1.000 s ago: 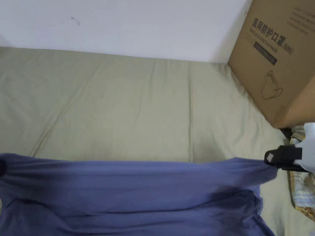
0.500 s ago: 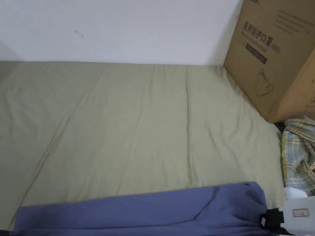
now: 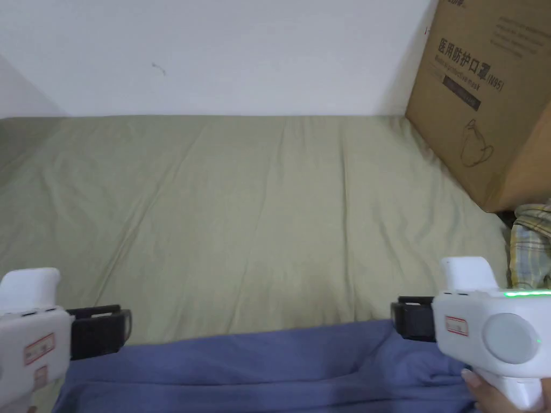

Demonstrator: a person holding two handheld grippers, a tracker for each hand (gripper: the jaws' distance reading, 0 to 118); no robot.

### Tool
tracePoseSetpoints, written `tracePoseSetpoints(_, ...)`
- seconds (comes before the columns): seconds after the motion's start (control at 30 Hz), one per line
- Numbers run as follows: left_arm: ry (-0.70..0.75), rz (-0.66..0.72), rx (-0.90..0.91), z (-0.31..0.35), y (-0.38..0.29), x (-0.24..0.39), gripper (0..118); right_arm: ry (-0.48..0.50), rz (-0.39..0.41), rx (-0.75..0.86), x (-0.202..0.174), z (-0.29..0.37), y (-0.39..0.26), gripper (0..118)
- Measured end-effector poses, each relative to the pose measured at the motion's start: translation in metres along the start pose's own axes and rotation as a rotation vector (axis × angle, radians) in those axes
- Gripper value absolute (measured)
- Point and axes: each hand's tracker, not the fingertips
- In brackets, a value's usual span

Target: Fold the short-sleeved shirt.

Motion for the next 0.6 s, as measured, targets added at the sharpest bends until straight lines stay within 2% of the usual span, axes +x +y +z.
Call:
tracePoseSetpoints(0.07,0.003,0.002,0.007,0.005,0.002,0.019,108,0.047,-0.020,0.081,-0.021,0.000,0.000,92)
tracePoseSetpoints(0.1,0.011,0.001,0.012,0.003,-0.003,0.025,94,0.043,-0.025,0.098,-0.031,-0.001,0.000,83)
tracePoseSetpoints(0.13,0.015,0.002,0.011,0.000,-0.007,0.030,66,0.033,-0.018,0.081,-0.039,-0.004,0.000,59)
tracePoseSetpoints(0.17,0.022,0.005,0.009,0.007,-0.003,0.038,15,0.022,-0.011,0.077,-0.047,-0.009,0.002,6)
tracePoseSetpoints(0.2,0.045,0.011,0.001,0.003,-0.007,0.042,0,-0.015,0.005,0.065,-0.055,-0.017,0.000,0)
tracePoseSetpoints(0.23,0.081,0.023,-0.017,0.000,-0.013,0.045,0,-0.061,0.027,0.056,-0.059,-0.017,0.001,0)
tracePoseSetpoints(0.27,0.069,0.023,-0.002,-0.001,-0.017,0.046,0,-0.039,0.016,0.055,-0.062,-0.019,0.004,0)
tracePoseSetpoints(0.4,0.073,0.002,0.007,0.001,-0.015,0.040,0,-0.065,-0.003,0.060,-0.072,-0.030,0.003,0)
tracePoseSetpoints(0.47,0.071,0.018,0.003,0.002,-0.011,0.016,0,-0.052,0.051,0.058,-0.074,-0.031,0.002,0)
tracePoseSetpoints(0.6,-0.141,0.193,-0.100,-0.006,-0.010,-0.051,0,-0.062,0.082,0.044,-0.076,-0.037,0.005,0)
